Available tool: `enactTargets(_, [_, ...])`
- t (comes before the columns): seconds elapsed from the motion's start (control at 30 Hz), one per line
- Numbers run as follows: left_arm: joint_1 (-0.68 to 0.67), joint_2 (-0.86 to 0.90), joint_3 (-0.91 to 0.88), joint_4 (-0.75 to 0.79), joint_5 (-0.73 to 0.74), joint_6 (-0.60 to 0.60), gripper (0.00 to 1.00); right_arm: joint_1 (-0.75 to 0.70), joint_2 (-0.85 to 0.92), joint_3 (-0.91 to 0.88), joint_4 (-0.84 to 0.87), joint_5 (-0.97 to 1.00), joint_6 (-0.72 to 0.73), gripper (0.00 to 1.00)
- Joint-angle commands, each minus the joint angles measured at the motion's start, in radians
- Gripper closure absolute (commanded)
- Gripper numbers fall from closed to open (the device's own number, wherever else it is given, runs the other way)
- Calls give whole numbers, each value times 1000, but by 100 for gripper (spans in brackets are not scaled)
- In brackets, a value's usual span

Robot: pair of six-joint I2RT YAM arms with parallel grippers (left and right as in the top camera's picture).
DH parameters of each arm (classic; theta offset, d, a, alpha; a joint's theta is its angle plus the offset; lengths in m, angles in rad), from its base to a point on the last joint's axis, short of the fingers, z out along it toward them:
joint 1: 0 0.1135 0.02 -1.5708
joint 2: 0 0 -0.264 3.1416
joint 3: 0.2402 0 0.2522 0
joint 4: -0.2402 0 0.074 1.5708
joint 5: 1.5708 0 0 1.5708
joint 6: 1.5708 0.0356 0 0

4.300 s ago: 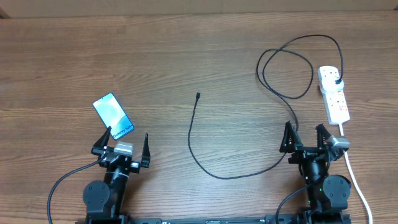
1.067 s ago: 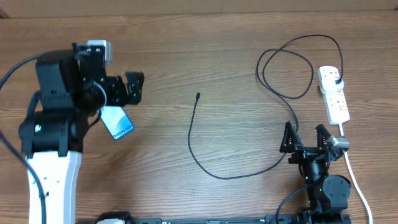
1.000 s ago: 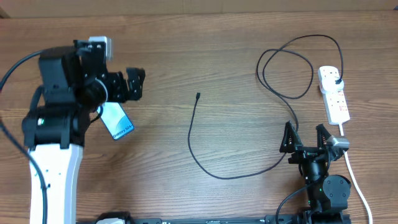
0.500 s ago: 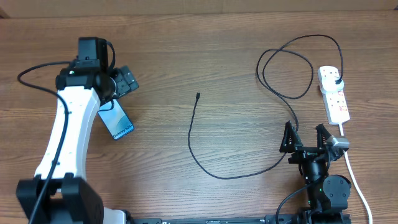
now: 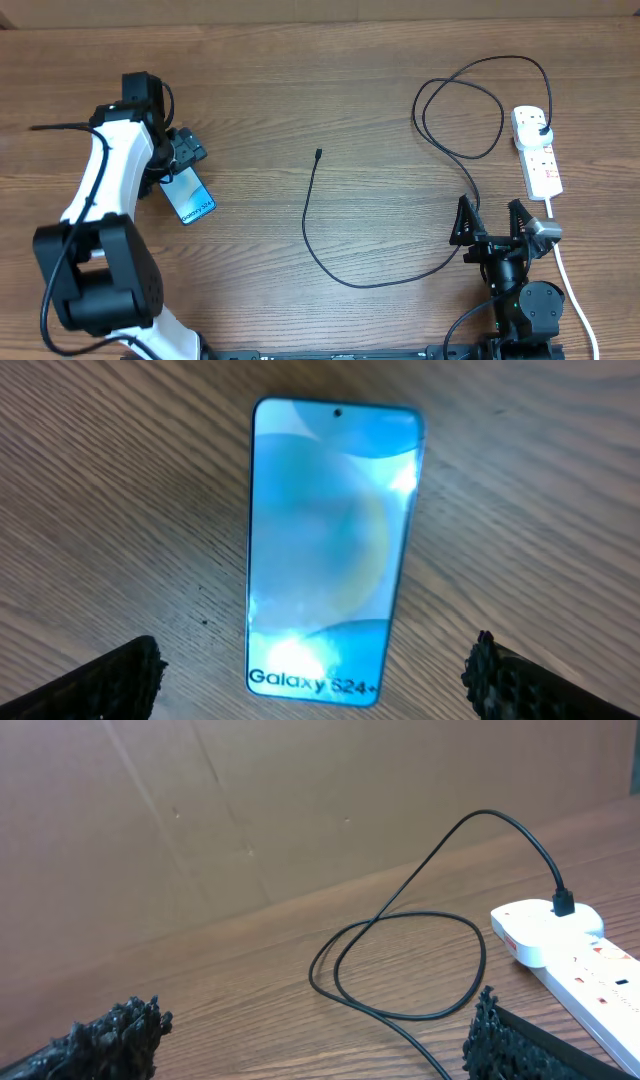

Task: Plug charger to phone and switch on socket
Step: 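Move the left gripper over the blue phone and lower onto it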

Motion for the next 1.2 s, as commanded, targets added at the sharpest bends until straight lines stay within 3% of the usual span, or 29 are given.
enactTargets(0.0, [-2,56,18,9,16,11,0,-2,-12,-11,6,-6,2,0])
enactTargets(1.17, [24,202,-14,145,65,54,0,-2,-12,-11,6,-6,2,0])
